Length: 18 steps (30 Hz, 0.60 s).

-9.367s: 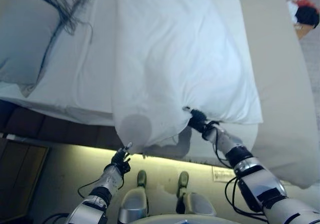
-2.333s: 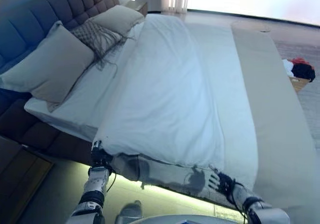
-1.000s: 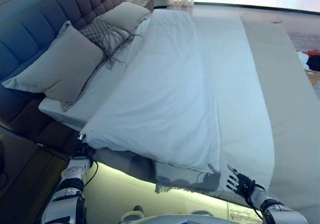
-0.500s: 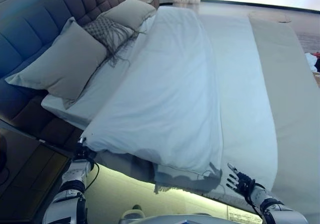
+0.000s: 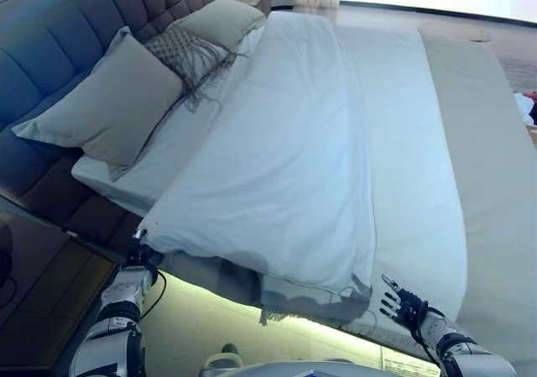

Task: Make the bed neatly

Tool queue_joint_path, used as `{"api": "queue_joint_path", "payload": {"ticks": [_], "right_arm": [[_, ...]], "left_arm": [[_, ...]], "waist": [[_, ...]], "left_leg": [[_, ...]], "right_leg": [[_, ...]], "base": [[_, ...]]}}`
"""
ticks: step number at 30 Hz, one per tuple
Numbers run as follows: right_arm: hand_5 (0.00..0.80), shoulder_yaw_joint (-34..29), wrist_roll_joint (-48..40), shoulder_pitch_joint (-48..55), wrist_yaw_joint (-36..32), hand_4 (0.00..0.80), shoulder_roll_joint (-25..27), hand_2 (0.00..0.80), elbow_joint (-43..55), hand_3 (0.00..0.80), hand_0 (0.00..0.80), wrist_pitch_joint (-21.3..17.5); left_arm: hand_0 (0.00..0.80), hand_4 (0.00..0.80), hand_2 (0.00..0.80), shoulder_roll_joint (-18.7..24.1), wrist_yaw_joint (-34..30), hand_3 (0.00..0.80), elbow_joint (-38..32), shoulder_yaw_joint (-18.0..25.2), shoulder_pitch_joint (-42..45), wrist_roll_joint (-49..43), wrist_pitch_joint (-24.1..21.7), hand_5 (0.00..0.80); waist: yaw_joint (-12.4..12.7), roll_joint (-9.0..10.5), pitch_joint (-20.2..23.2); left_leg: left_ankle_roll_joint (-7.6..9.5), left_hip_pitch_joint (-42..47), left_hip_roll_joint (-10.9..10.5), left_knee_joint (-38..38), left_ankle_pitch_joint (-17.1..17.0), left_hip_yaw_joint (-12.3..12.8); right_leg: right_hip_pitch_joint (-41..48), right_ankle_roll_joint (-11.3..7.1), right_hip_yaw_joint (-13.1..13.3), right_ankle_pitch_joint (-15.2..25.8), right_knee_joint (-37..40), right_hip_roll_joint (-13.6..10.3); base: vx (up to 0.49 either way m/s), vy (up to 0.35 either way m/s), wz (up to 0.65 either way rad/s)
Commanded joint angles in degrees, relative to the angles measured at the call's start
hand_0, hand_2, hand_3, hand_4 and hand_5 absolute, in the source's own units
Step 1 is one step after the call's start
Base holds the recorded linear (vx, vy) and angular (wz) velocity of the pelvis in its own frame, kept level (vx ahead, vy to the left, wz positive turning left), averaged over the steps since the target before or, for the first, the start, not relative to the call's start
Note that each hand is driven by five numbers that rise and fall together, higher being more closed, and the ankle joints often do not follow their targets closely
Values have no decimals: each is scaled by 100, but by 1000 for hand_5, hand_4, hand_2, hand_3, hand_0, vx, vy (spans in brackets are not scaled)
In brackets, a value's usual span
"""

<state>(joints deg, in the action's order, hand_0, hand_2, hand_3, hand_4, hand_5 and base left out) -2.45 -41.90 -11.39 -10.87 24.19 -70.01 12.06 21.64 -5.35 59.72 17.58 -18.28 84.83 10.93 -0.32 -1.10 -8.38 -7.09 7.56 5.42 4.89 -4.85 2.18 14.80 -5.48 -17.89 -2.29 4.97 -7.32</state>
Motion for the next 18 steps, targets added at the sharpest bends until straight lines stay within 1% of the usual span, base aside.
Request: {"api": "queue_joint_path", "payload": {"ticks": [1, 5, 10, 13, 16, 18], "right_arm": [[0, 38, 94, 37, -92, 0, 147, 0, -319, 0, 0, -144], [0, 72, 285, -23, -136, 0, 290, 0, -329, 0, 0, -41], [0, -7, 401, 1, -252, 0, 478, 0, -388, 0, 0, 18], [0, -63, 381, 33, -312, 0, 510, 0, -374, 0, 0, -10], [0, -128, 408, 72, -384, 0, 584, 0, -290, 0, 0, 4], [0, -91, 379, 54, -353, 0, 599, 0, -223, 0, 0, 47]], "left_arm": [[800, 800, 800, 2059, -117, 800, 41, 1179, 889, 60, -636, 800], [800, 800, 800, 2341, 117, 800, 215, 1165, 794, 39, -742, 800], [800, 800, 800, 2565, 83, 800, 451, 1455, 1001, 161, -745, 800], [800, 800, 800, 2569, 82, 800, 426, 1644, 1226, 165, -738, 800], [800, 800, 800, 2565, 167, 800, 413, 1946, 1624, 510, -795, 800], [800, 800, 800, 2544, 140, 800, 440, 2044, 1770, 570, -770, 800]], "waist": [[931, -25, 395], [895, -41, 388], [979, -5, 307], [1044, 41, 253], [1146, 99, 144], [1186, 131, 71]], "left_leg": [[478, 68, -477, -268, 600, -146], [495, 68, -482, -275, 619, -81], [533, 23, -512, -331, 656, -102], [554, 4, -532, -373, 683, -123], [575, -70, -550, -479, 724, -122], [581, -148, -559, -564, 735, -134]], "right_leg": [[-428, -317, 212, 540, -178, -582], [-439, -332, 240, 544, -163, -613], [-488, -367, 218, 565, -199, -681], [-497, -393, 196, 584, -208, -719], [-535, -411, 194, 593, -234, -749], [-582, -420, 183, 607, -273, -777]], "base": [[-17, 108, 0], [-20, 134, -4], [-28, 112, -2], [-22, 82, -4], [-49, 83, -3], [-90, 65, -7]]}}
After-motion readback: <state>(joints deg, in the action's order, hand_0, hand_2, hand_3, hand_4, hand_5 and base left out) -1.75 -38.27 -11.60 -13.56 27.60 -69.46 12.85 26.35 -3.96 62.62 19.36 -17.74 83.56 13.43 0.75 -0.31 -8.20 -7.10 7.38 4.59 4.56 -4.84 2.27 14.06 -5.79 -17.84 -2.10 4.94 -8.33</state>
